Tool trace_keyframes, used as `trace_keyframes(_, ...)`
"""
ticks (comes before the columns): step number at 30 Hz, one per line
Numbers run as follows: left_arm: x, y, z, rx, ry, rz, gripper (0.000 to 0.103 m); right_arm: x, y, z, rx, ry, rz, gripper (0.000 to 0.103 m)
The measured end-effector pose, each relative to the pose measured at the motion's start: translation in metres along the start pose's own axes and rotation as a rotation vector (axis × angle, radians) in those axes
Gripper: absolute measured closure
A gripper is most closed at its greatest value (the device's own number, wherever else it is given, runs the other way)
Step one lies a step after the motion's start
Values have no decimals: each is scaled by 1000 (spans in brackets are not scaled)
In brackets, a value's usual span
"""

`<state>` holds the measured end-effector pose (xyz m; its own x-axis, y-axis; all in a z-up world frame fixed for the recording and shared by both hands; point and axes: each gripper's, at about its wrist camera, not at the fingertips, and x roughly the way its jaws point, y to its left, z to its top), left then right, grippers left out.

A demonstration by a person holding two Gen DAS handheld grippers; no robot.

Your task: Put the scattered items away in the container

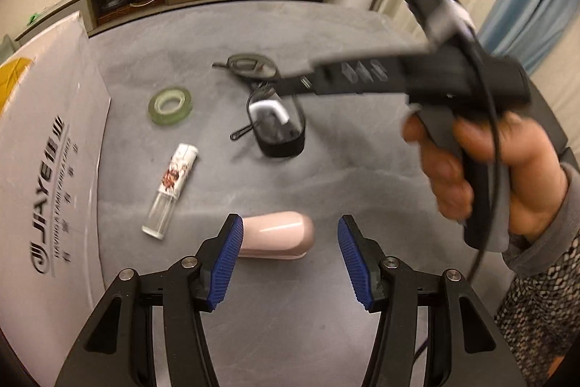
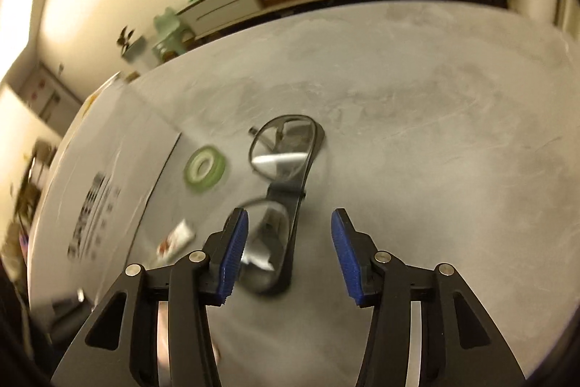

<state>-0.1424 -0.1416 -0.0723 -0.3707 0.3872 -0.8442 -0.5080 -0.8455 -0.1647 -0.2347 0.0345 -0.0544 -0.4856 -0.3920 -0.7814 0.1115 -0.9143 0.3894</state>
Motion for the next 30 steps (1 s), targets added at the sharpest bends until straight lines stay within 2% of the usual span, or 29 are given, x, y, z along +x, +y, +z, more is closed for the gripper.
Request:
trace_keyframes(2,8,2,-3,-4,12,30,43,12,2,2,16,3,27,52)
trace_keyframes(4,12,8,-5,-21,28,21,41,17,6,2,4,35,53,55)
trace_keyframes(5,13,12,-6,-27,32,18,41,15,11,2,-23,61,44,61)
trace_keyframes(7,13,17,-8,-28,32,39,41,6,24,-3,-107,103,-15,70)
trace_keyframes(10,9,26,-8,-42,22,54,41,-10,37,-20,-251,137,-123,70)
trace_keyframes(14,3,34,-10,-65,10,55,41,-32,37,-48,-349,199,-178,66)
trace_keyframes(16,4,36,-12,-77,10,51,41,-40,32,-55,-355,205,-198,66)
trace_keyframes(18,5,37,-13,-89,6,44,41,-54,32,-56,-350,127,-208,65)
trace_keyframes(21,7,42,-14,-112,8,19,41,-68,42,-53,-351,41,-136,63)
trace_keyframes(25,17,52,-8,-179,18,-38,38,-57,32,-51,-303,62,-167,62)
trace_keyframes(30,17,44,-3,-190,19,-20,36,-52,-1,-52,-204,78,-224,62)
